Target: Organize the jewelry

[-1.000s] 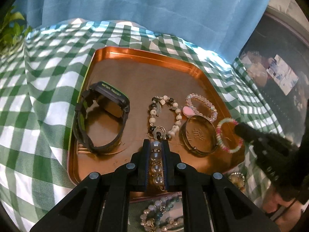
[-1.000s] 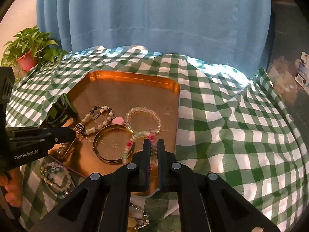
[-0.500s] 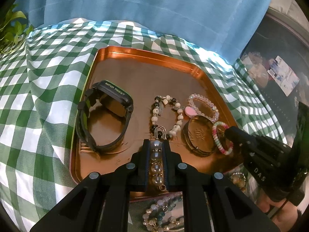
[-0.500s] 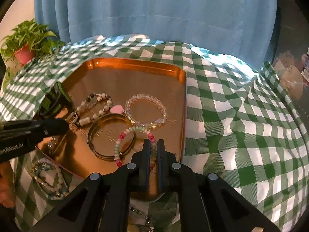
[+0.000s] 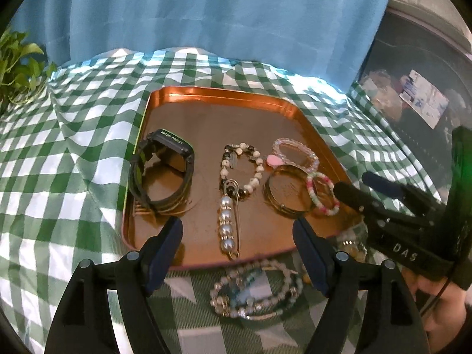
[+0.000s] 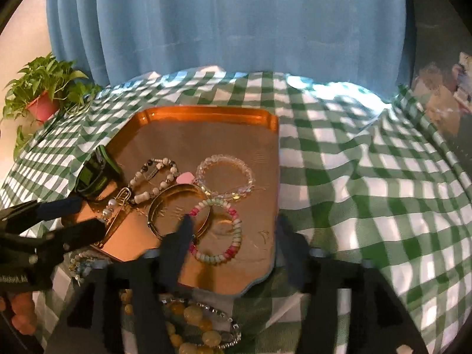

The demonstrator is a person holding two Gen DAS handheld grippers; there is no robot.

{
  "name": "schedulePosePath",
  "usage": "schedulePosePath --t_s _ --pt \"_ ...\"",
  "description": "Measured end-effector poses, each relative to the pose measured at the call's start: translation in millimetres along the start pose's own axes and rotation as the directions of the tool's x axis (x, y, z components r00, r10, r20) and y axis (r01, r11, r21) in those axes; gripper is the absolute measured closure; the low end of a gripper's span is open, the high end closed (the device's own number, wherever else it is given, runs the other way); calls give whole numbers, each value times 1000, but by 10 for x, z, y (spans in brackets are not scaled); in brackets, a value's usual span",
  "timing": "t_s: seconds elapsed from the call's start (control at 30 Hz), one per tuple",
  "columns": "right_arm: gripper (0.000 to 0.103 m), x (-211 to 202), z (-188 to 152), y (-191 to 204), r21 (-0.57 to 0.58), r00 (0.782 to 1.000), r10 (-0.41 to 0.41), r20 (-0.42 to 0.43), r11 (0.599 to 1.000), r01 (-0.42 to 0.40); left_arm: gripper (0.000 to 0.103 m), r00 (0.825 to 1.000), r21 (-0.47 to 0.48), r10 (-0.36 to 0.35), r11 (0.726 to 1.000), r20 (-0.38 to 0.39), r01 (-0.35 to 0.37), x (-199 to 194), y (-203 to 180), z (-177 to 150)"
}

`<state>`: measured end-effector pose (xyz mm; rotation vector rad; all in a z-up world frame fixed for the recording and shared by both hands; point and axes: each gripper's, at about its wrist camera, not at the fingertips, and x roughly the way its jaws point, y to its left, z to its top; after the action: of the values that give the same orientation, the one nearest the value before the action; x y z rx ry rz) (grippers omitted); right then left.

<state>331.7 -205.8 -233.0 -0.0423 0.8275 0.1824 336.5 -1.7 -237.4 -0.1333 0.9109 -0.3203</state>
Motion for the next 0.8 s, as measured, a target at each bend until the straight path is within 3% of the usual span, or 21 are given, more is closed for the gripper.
schedulePosePath --t_s 0.33,0.5,0.8 --pt "42 -440 -22 -110 89 994 6 107 996 -15 26 997 -67 20 998 69 -15 -497 34 -158" --pt "42 -920 -129 -79 90 988 -17 156 996 3 26 993 -107 23 994 117 -10 -942 -21 -297" --pt "40 -1598 -585 131 94 978 10 208 995 -30 19 977 -147 85 988 196 -57 -1515 -66 -961"
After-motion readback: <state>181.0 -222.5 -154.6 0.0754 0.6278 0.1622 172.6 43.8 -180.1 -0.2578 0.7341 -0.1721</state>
